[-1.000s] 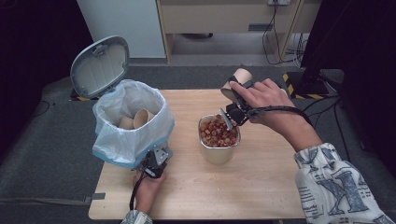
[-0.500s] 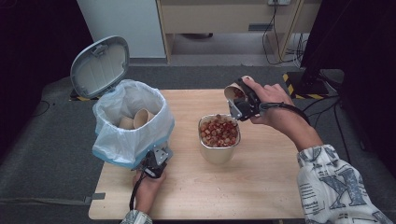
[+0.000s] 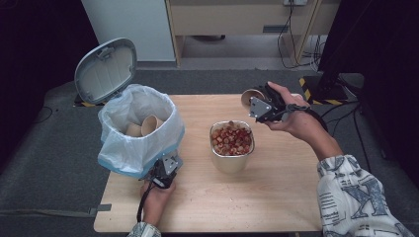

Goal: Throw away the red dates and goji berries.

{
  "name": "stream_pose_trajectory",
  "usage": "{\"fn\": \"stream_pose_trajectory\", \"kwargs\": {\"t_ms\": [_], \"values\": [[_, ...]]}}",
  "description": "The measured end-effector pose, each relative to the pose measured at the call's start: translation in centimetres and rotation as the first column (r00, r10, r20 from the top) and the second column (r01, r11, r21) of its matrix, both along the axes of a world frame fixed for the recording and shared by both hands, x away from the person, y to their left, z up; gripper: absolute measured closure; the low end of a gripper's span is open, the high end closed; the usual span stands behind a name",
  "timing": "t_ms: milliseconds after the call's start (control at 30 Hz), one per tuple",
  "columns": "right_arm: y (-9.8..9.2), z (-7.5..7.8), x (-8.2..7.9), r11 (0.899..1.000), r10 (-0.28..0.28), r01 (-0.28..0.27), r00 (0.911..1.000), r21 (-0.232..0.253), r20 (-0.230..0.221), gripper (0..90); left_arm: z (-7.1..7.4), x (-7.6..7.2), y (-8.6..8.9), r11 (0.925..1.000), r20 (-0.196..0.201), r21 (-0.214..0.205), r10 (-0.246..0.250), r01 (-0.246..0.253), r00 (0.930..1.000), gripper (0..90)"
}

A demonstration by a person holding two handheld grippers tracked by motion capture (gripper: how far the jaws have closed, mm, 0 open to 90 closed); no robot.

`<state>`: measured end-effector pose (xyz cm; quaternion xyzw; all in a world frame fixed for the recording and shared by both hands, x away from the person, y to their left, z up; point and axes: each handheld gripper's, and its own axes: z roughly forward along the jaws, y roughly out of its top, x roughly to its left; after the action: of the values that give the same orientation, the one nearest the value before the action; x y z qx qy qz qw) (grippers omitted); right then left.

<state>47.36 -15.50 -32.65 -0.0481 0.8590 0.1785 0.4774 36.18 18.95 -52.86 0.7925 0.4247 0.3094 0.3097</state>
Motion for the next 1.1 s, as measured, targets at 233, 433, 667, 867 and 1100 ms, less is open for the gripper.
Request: {"fn": "stream_pose_trajectory", "kwargs": {"t_ms": [233, 433, 667, 867, 1100], "values": [[-1.2, 0.1, 0.4, 0.995, -0.015, 0.021, 0.9978, 0.096, -0.065, 31.4, 0.0, 0.0, 0.0, 1.0, 0.0, -0.001, -0.001, 0.001, 1.0, 89.3], [-2.6, 0.4, 0.8, 0.983, -0.028, 0.049, 0.992, 0.178, -0.123, 31.3, 0.0, 0.0, 0.0, 1.0, 0.0, -0.001, -0.001, 0.001, 1.0, 89.3], [-3.8, 0.4, 0.8, 0.971, -0.036, 0.073, 0.9858, 0.226, -0.164, 31.2, 0.0, 0.0, 0.0, 1.0, -0.001, 0.004, -0.003, 0.003, 1.0, 89.3], [-4.8, 0.4, 0.8, 0.961, -0.041, 0.092, 0.9801, 0.261, -0.194, 31.1, 0.0, 0.0, 0.0, 1.0, -0.001, 0.003, -0.003, 0.003, 1.0, 89.3], [-5.7, 0.3, 0.8, 0.944, -0.037, 0.109, 0.973, 0.312, -0.228, 31.1, 0.0, 0.0, 0.0, 1.0, 0.0, 0.006, -0.003, 0.003, 1.0, 89.3]]}}
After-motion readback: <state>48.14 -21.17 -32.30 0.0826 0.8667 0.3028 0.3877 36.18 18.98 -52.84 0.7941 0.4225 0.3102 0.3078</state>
